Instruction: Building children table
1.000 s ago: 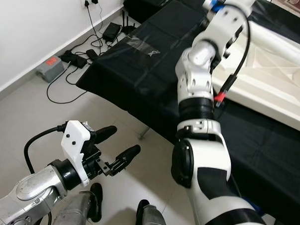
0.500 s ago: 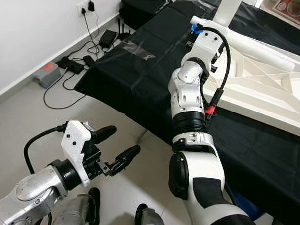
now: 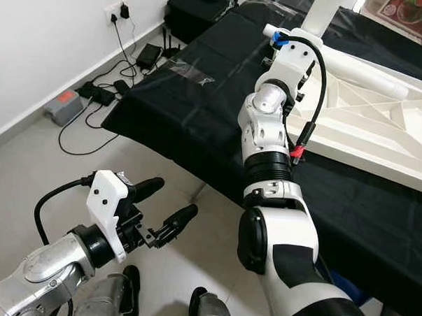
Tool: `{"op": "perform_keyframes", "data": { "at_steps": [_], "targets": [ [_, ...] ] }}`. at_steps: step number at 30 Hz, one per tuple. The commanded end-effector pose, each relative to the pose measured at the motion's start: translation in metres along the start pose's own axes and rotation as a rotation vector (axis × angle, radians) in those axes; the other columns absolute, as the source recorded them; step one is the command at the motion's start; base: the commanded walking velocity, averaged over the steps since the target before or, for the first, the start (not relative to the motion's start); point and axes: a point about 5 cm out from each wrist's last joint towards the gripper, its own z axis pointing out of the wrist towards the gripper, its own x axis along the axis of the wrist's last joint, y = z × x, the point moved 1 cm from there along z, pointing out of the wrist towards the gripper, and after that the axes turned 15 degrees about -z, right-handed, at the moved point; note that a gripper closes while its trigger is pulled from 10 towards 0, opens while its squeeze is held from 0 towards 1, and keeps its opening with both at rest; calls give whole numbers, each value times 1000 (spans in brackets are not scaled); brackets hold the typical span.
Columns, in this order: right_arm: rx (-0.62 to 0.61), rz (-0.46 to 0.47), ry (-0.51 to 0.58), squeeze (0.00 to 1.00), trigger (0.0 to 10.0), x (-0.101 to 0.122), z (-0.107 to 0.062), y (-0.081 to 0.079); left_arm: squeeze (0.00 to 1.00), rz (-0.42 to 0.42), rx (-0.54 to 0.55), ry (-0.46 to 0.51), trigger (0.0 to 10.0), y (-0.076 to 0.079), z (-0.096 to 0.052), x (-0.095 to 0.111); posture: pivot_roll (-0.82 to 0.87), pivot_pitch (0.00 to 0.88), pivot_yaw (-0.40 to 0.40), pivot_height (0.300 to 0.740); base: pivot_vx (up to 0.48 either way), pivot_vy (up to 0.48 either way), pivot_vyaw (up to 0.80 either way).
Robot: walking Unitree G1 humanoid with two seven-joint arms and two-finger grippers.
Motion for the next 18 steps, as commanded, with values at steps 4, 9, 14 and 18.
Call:
{"op": "perform_keyframes", "data": {
  "at_steps": [4,9,14,18],
  "targets": [
    [-150,-37,-222,0,10000,-53,2,22,0,-9,-11,-20,10000,4,-2,-2,178,322,-92,740,0,0,0],
    [-283,-3,-247,0,10000,-59,-3,31,0,-2,-10,-26,10000,3,-3,-2,181,330,-92,740,0,0,0],
    [-372,9,-272,0,10000,-61,-11,31,0,0,-8,-28,10000,2,-4,-2,178,330,-95,740,0,0,0],
    [-421,32,-301,0,10000,-62,-15,28,0,-4,-6,-28,10000,2,-4,-3,178,328,-96,740,0,0,0]
  ]
}}
